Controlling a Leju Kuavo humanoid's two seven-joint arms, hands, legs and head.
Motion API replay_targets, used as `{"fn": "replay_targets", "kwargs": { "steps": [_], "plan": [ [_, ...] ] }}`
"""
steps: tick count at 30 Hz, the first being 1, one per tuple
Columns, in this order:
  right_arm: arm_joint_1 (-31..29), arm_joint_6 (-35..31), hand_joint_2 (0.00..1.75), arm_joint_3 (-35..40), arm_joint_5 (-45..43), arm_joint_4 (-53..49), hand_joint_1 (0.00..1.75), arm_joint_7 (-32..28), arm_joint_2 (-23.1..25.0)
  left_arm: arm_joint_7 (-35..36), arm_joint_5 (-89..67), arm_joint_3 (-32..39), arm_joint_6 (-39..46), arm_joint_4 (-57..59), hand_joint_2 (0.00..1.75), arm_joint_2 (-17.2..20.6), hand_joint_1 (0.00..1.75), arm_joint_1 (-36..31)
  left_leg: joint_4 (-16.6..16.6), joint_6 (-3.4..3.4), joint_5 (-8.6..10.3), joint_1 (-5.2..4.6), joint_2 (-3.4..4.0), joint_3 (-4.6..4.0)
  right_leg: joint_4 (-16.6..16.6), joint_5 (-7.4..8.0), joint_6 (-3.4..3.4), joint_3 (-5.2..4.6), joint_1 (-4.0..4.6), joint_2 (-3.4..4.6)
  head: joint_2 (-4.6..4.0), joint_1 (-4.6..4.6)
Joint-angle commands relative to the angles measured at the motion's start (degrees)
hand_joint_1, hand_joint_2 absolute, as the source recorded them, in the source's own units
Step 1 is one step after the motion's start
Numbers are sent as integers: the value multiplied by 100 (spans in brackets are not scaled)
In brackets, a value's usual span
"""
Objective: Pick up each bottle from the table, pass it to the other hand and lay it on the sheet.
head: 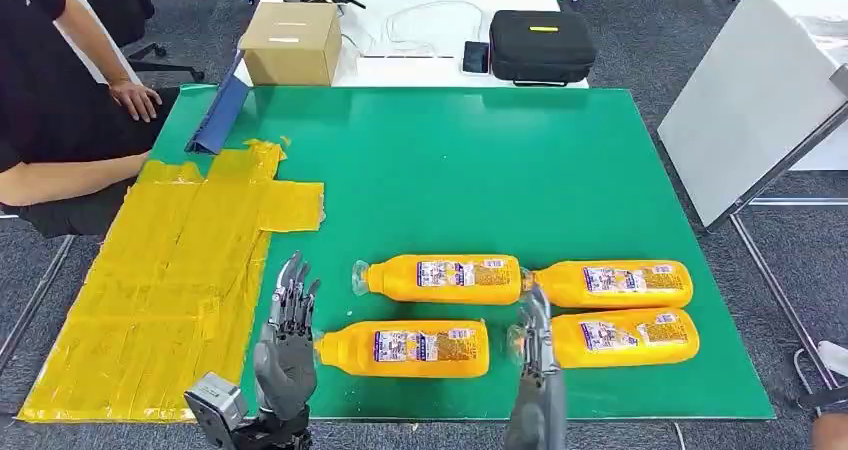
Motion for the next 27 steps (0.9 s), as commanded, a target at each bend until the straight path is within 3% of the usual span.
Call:
{"fn": "replay_targets", "kwargs": {
  "steps": [1,2,4,6,11,27],
  "plan": [
    [-238,-526,175,280,1150,886,0,1061,-145,84,-167,112,209,459,0,11,0,-70,0,-31,-21,18,-8,53,-13,-11,-19,55,13,18,0,0],
    [-315,-443,175,381,1384,939,0,1348,-260,113,-187,124,165,508,0,3,0,-86,0,-32,-22,20,-7,54,-14,-10,-20,57,14,20,0,0],
    [-324,-452,175,365,1387,950,0,1362,-272,108,-185,136,155,535,0,-5,0,-97,-7,-19,-11,12,-1,39,-17,-2,-12,41,9,17,0,0],
    [-439,-451,175,398,2186,1058,0,1886,-448,100,-162,212,107,599,0,-56,0,-104,-7,-13,-5,9,-3,26,-14,0,-7,28,6,8,0,0],
    [-572,-112,175,166,2732,855,0,2289,-767,65,-89,153,-144,819,0,-106,0,-230,-8,-9,-2,5,-8,25,-14,1,-4,29,2,4,0,0],
    [-570,338,175,108,3146,629,0,2628,-1011,29,-32,142,-244,879,0,-110,0,-259,4,-9,-3,8,-8,26,-5,2,-2,82,5,7,0,-2]
  ]
}}
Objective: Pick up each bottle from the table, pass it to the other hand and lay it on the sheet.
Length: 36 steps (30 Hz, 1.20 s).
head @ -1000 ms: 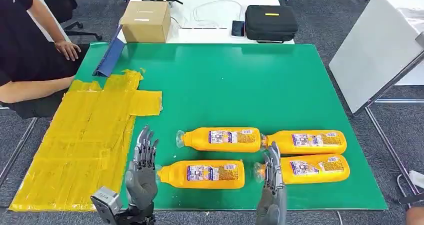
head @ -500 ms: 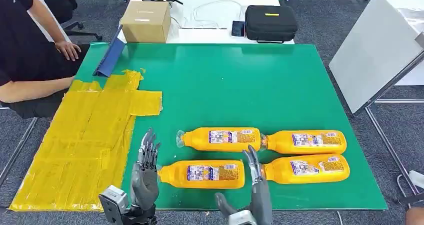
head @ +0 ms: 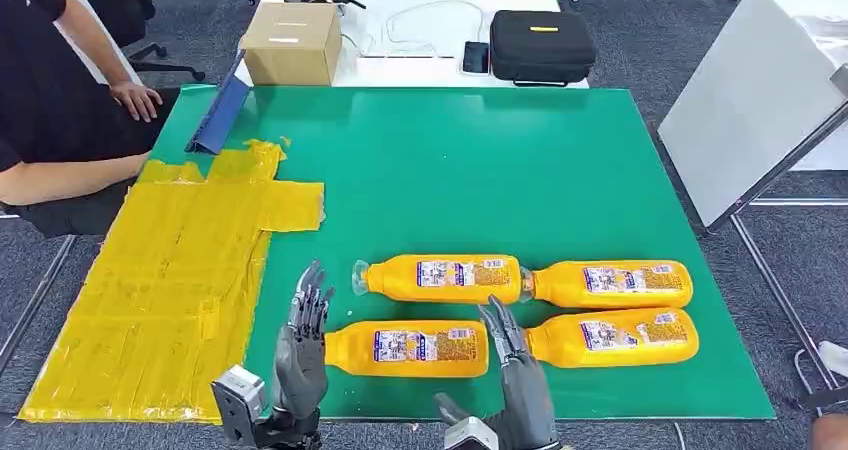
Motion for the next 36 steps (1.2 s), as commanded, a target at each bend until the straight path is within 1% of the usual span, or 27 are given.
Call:
{"fn": "replay_targets", "kwargs": {
  "steps": [1,4,8,10,12,13,14,16,17,18,21,24,28,29,31,32,36],
  "plan": [
    [-163,426,175,16,375,43,0,376,-324,5,65,64,-112,354,0,15,0,-152,0,-12,-5,6,-7,15,-5,-2,-7,16,4,4,0,0],
    [-286,848,175,29,519,202,0,601,-511,58,52,66,-244,350,0,-90,0,-154,3,-17,-10,10,-7,24,-7,-4,-10,6,6,10,0,0],
    [-399,1268,175,35,587,357,0,794,-648,78,15,98,-363,420,0,-138,0,-185,-4,-8,-1,3,-7,10,-8,1,-6,-19,1,4,0,0],
    [-474,1492,175,55,630,411,0,891,-746,68,12,110,-439,480,0,-145,0,-217,0,-19,-10,8,-8,27,-9,-3,-12,0,4,13,0,-2],
    [-594,1757,175,81,613,504,0,932,-812,47,21,159,-487,533,0,-167,0,-243,-3,-11,-3,0,-8,16,-9,1,-6,-4,-1,6,0,-2],
    [-657,1862,175,97,646,556,0,961,-829,37,15,193,-479,556,0,-190,0,-255,-2,-15,-6,4,-7,25,-11,1,-8,7,2,11,0,0],
    [-721,1931,175,101,653,609,0,972,-828,29,15,229,-463,574,0,-215,0,-265,-4,-9,-2,0,-4,17,-10,4,-4,4,0,11,0,-2],
    [-870,2122,175,95,735,775,0,1076,-795,-21,-12,354,-334,584,0,-310,0,-271,-3,-11,-5,2,0,24,-10,3,-4,29,1,16,0,-2],
    [-945,2251,175,89,682,873,0,1063,-760,-28,29,379,-350,583,0,-329,0,-276,-3,-4,1,-1,0,15,-8,6,1,20,-1,10,0,-2],
    [-1102,2391,175,73,647,1064,0,1042,-720,-32,77,401,-402,598,0,-337,0,-304,-2,-12,-5,4,2,27,-11,5,-5,33,3,18,0,-2],
    [-1476,2632,175,-35,781,1590,0,875,-443,-20,125,416,-523,640,0,-347,0,-360,-4,-8,0,3,6,21,-12,10,-2,26,3,19,0,-2],
    [-1852,2760,175,-29,845,2010,0,795,-265,-22,156,444,-629,714,0,-354,0,-407,-4,-2,6,0,7,18,-10,10,-1,21,1,17,0,0],
    [-2276,2809,175,150,855,2204,0,777,-225,-57,151,462,-724,784,0,-367,0,-434,-2,-5,5,3,13,21,-8,11,-1,23,3,26,0,-2],
    [-2357,2812,175,203,855,2173,0,776,-224,-63,143,470,-735,785,0,-370,0,-425,1,-9,3,5,13,24,-7,12,-2,26,4,30,0,-2],
    [-2441,2822,175,259,853,2094,0,775,-202,-68,139,490,-736,778,0,-368,0,-411,0,5,11,0,8,13,-4,12,4,17,0,19,2,-2],
    [-2488,2835,175,337,851,2012,0,764,-215,-77,133,511,-742,761,0,-368,0,-396,4,-2,5,4,12,21,-3,10,0,24,3,28,0,-2],
    [-2530,2856,175,548,837,1740,0,741,-247,-98,120,570,-755,690,0,-369,0,-334,2,2,8,1,7,14,-2,9,2,19,1,19,0,-2]
  ]
}}
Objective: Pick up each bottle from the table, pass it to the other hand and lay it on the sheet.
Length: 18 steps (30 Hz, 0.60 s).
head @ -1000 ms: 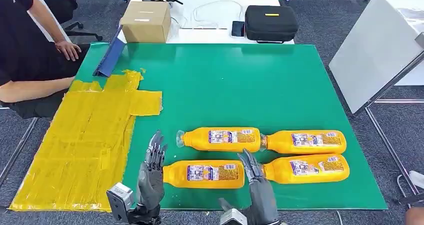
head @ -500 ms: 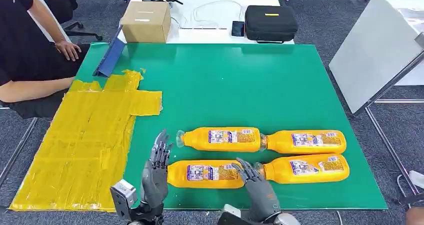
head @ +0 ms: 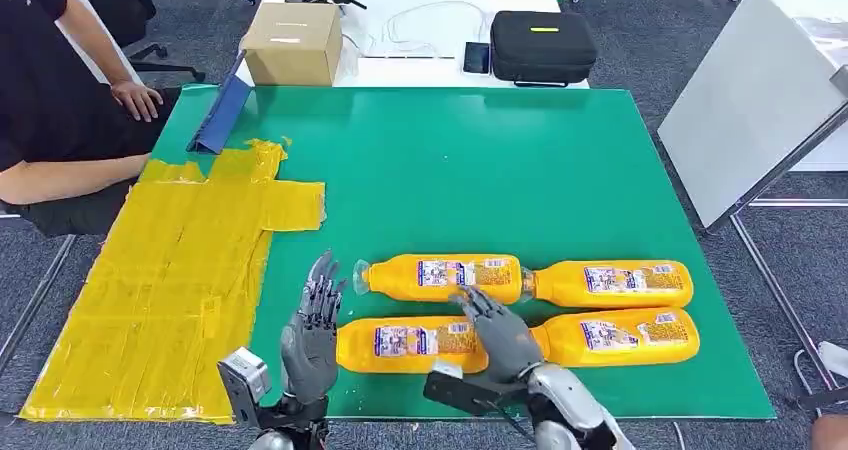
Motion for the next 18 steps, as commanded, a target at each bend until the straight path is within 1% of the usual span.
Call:
{"fn": "replay_targets", "kwargs": {
  "steps": [1,5,6,8,9,11,18],
  "plan": [
    [-506,79,175,495,-27,185,0,-36,67,-32,-35,230,-30,268,0,-72,0,-51,3,-20,-11,9,6,19,-2,-3,-13,16,6,21,2,0],
    [-506,79,175,495,-27,185,0,-36,67,-32,-35,230,-30,268,0,-72,0,-51,-1,-9,-3,3,0,5,-2,1,-5,4,2,8,2,0],
    [-506,79,175,495,-27,185,0,-36,67,-32,-35,230,-30,268,0,-72,0,-51,4,-18,-10,9,0,16,-2,-3,-11,17,6,14,0,0],
    [-506,79,175,495,-27,185,0,-36,67,-32,-35,230,-30,268,0,-72,0,-51,0,-10,-4,3,0,7,-2,0,-5,7,1,8,0,0],
    [-506,79,175,495,-27,185,0,-36,67,-32,-35,230,-30,268,0,-72,0,-51,4,-20,-11,8,2,18,-1,-3,-12,17,5,18,2,0],
    [-506,79,175,495,-27,185,0,-36,67,-32,-35,230,-30,268,0,-72,0,-51,1,-13,-4,5,-1,8,-2,0,-7,8,3,9,0,0],
    [-595,329,175,952,-247,334,0,-62,58,-54,104,360,-108,239,0,-123,0,-15,3,-19,-12,9,5,19,-3,-3,-12,18,6,20,0,0]
  ]
}}
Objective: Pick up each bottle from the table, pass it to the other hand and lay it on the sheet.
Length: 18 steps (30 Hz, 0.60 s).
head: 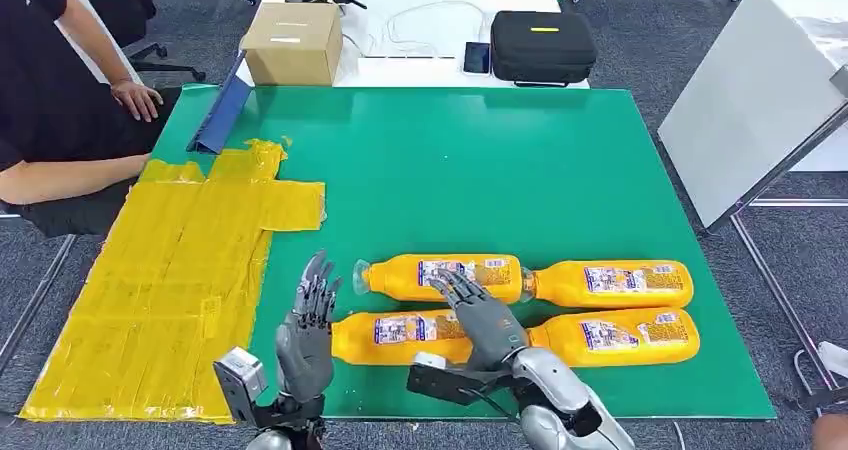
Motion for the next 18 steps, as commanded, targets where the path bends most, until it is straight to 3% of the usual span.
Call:
{"fn": "replay_targets", "kwargs": {
  "steps": [1,18],
  "plan": [
    [-287,235,175,661,-206,359,0,-1,-31,-11,251,258,-105,222,0,-91,0,-30,-1,-15,-7,6,3,15,-4,-1,-9,13,4,15,0,0],
    [-613,747,175,1723,-276,2065,0,264,111,166,1027,843,-231,276,0,-362,0,-102,-6,-19,-4,13,-3,42,-15,2,-12,26,10,9,2,2]
  ]
}}
